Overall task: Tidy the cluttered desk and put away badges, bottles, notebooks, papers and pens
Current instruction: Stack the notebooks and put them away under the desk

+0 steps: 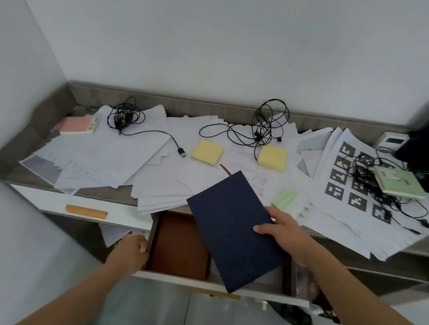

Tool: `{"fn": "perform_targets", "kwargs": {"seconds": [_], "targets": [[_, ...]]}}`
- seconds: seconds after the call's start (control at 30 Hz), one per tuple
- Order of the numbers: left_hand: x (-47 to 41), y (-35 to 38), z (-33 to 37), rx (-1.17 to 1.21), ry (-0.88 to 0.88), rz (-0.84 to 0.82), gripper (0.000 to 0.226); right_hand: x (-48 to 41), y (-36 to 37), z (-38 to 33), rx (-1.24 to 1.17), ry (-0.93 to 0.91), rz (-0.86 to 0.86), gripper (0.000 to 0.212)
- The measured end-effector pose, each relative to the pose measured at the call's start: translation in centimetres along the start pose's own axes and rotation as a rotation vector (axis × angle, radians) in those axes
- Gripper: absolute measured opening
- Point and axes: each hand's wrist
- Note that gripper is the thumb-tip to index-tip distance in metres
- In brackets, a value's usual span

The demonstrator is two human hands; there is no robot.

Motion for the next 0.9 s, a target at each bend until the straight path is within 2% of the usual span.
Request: {"fn": "perform_targets", "kwargs": {"seconds": [0.1,0.2,0.27,0.43,0.53,0.63,0.73,0.83,0.9], "targets": [[0.0,0.3,-1.7,0.040,-0.095,-0.070,0.016,-0.2,1.0,-0.1,-0.120,0.138,-0.128,0.026],[-0.2,0.8,-3.6,0.098,-0.119,-0.207,0.015,-0.6,3.1,1.3,-0.052,0.272,-0.306,0.032],[0.5,0.7,-3.5,0.173,-0.134,-0.217,0.015,-1.1,4.3,2.4,-0.024,0.351,-0.381,0.037],[1.5,0.3,-3.5,0.295,-0.191,-0.201,0.018,-2.6,5.2,2.1,0.025,0.431,-0.450,0.034],[2.2,-0.6,-2.6,0.464,-0.292,-0.297,0.027,-2.7,4.9,1.9,0.131,0.469,-0.470,0.033],[1.9,-1.0,-3.0,0.574,-0.395,-0.326,0.031,-3.1,5.3,3.2,0.075,0.477,-0.375,0.036],[1.8,-1.3,-3.2,0.558,-0.422,-0.323,0.027,-4.1,6.2,4.4,-0.181,0.471,-0.119,0.034],[2.0,-1.0,-2.7,0.519,-0.354,-0.308,0.022,-5.6,8.5,4.4,-0.326,0.448,0.043,0.027],[2.1,-0.9,-2.7,0.453,-0.269,-0.281,0.016,-6.4,10.7,4.3,-0.358,0.391,0.132,0.031]]}}
Point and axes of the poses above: each hand's wrist, its own x-axis away from the middle knuckle, its own y-axis out of the palm, z = x × y, and after that the axes turned 3 degrees about y, right-handed
